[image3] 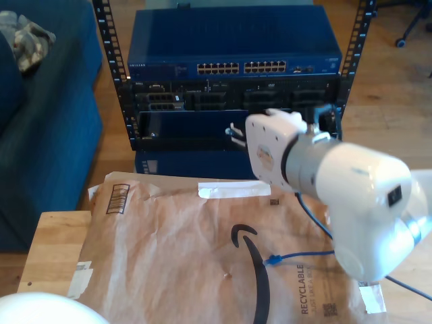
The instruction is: Grab the cable and plug it in
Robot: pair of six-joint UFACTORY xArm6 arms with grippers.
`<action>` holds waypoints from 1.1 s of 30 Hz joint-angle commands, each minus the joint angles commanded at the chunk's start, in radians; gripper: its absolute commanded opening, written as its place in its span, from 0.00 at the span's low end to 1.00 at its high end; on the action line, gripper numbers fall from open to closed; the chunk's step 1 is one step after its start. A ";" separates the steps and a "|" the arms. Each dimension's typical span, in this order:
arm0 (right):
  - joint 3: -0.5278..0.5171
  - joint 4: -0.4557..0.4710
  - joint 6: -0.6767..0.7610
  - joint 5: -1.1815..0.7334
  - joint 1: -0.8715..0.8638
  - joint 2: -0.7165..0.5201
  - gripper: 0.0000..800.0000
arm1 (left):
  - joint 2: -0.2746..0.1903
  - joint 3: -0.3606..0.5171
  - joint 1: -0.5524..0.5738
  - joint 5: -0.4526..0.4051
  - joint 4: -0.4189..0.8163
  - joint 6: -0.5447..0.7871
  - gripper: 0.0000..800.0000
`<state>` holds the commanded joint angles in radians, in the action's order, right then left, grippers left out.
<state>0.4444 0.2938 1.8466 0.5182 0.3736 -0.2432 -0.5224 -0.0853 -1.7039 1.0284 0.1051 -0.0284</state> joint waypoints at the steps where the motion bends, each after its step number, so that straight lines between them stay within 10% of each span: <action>1: 0.002 0.000 0.002 0.003 0.000 0.003 0.01 | 0.000 0.000 0.000 0.000 0.000 0.000 1.00; 19: -0.002 -0.006 0.003 0.020 -0.040 0.107 0.05 | 0.000 0.000 0.000 0.000 0.000 0.000 1.00; 33: -0.051 -0.181 0.003 0.239 -0.091 0.121 0.01 | 0.000 0.000 0.000 0.000 0.000 0.000 1.00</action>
<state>0.3938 0.1128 1.8497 0.7576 0.2831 -0.1220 -0.5224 -0.0853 -1.7039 1.0284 0.1051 -0.0284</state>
